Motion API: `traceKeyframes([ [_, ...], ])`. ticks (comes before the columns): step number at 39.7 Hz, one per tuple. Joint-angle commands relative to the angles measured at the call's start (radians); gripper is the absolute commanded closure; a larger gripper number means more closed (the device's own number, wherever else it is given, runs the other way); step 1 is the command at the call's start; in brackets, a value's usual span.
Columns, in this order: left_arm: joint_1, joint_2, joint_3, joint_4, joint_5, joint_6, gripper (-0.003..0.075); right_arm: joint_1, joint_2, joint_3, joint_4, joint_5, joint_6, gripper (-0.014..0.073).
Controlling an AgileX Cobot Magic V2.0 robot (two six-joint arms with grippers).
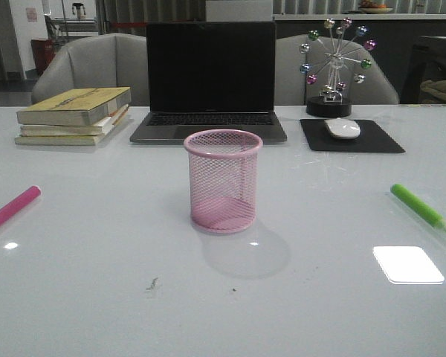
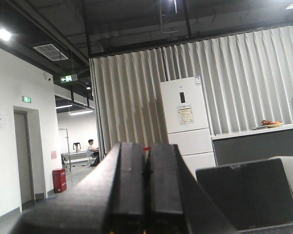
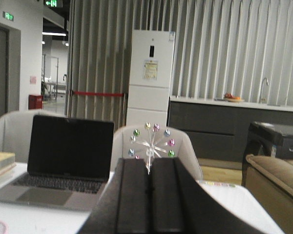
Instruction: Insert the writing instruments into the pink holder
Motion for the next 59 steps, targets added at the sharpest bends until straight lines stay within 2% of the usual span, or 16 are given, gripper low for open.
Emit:
traceKeyframes([
  [1,-0.007,0.033,-0.115,0.0,-0.019,-0.027,0.0629,0.003,0.059,-0.131,-0.007,0.002,0.003,0.0536],
  [12,-0.007,0.29,-0.35,-0.002,0.027,-0.029,0.0629,0.003,0.32,-0.352,-0.007,0.009,0.003,0.0536],
  [18,-0.007,0.467,-0.461,-0.002,0.155,-0.029,0.0629,0.003,0.483,-0.434,-0.007,0.056,0.003,0.0536],
  [22,-0.007,0.562,-0.498,-0.01,0.222,-0.029,0.0629,0.003,0.573,-0.446,-0.007,0.06,0.003,0.0535],
  [32,-0.007,0.734,-0.5,-0.085,0.233,-0.029,0.0619,0.003,0.734,-0.446,-0.007,0.1,0.003,0.0528],
  [37,-0.007,0.791,-0.5,-0.126,0.275,-0.029,0.0537,0.003,0.783,-0.446,-0.007,0.135,0.003,0.0418],
  [43,-0.007,0.842,-0.5,-0.182,0.355,-0.029,0.0305,0.003,0.826,-0.446,-0.007,0.164,0.003,0.0179],
  [46,-0.007,0.868,-0.5,-0.238,0.358,-0.029,0.0223,0.003,0.847,-0.446,-0.007,0.162,0.003,0.0118],
  [55,-0.007,0.932,-0.5,-0.31,0.356,-0.029,0.0213,0.003,0.908,-0.445,0.009,0.193,0.003,0.0116],
  [59,-0.007,0.95,-0.5,-0.313,0.356,-0.029,0.0213,0.003,0.966,-0.473,0.009,0.284,0.003,0.0116],
])
